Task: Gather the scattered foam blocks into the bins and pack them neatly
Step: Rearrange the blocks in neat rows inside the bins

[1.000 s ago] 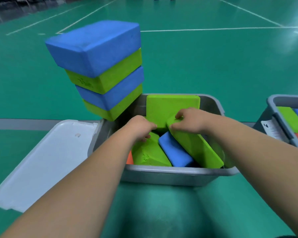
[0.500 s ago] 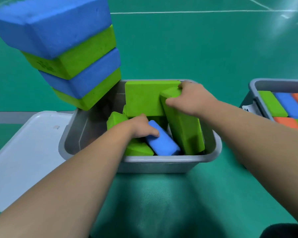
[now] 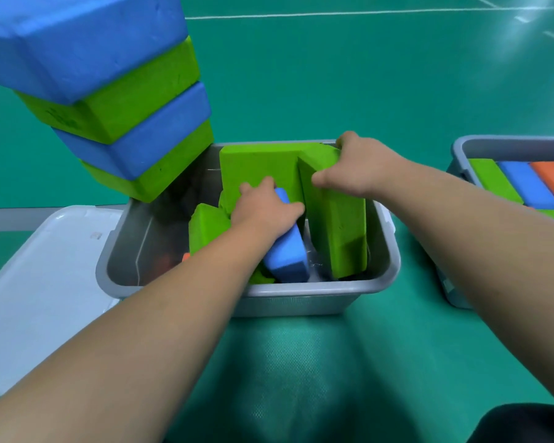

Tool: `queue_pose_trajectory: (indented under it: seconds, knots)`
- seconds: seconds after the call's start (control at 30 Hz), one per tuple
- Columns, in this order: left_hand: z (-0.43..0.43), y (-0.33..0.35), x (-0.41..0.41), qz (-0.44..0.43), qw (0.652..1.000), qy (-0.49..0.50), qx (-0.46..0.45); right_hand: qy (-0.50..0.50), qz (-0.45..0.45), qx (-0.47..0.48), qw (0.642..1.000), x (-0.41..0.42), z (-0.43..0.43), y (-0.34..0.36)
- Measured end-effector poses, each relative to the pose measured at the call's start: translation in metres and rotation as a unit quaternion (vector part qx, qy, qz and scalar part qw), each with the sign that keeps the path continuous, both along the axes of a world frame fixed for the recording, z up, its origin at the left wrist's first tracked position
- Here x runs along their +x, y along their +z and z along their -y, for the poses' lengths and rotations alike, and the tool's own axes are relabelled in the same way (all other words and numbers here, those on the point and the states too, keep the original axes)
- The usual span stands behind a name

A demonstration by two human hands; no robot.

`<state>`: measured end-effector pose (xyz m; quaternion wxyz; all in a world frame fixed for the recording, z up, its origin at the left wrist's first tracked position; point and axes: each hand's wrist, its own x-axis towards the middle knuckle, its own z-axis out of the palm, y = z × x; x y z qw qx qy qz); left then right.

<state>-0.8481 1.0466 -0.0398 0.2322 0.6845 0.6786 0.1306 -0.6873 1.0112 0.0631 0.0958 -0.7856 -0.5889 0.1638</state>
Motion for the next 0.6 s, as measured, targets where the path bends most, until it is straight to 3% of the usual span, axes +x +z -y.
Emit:
queue_pose_trajectory:
  seconds: [0.13, 0.3, 0.6]
  knots:
    - [-0.008, 0.028, -0.013, -0.06, 0.995, -0.043, 0.073, 0.008, 0.024, -0.121, 0.992, -0.003, 0.002, -0.007]
    - [-0.015, 0.022, -0.03, -0.072, 0.995, -0.057, 0.032, 0.073, 0.107, -0.26, 0.957, -0.01, 0.017, -0.02]
    - [-0.016, 0.018, -0.042, -0.039, 0.999, -0.002, -0.007, 0.083, 0.116, -0.264, 0.954, -0.025, 0.016, -0.035]
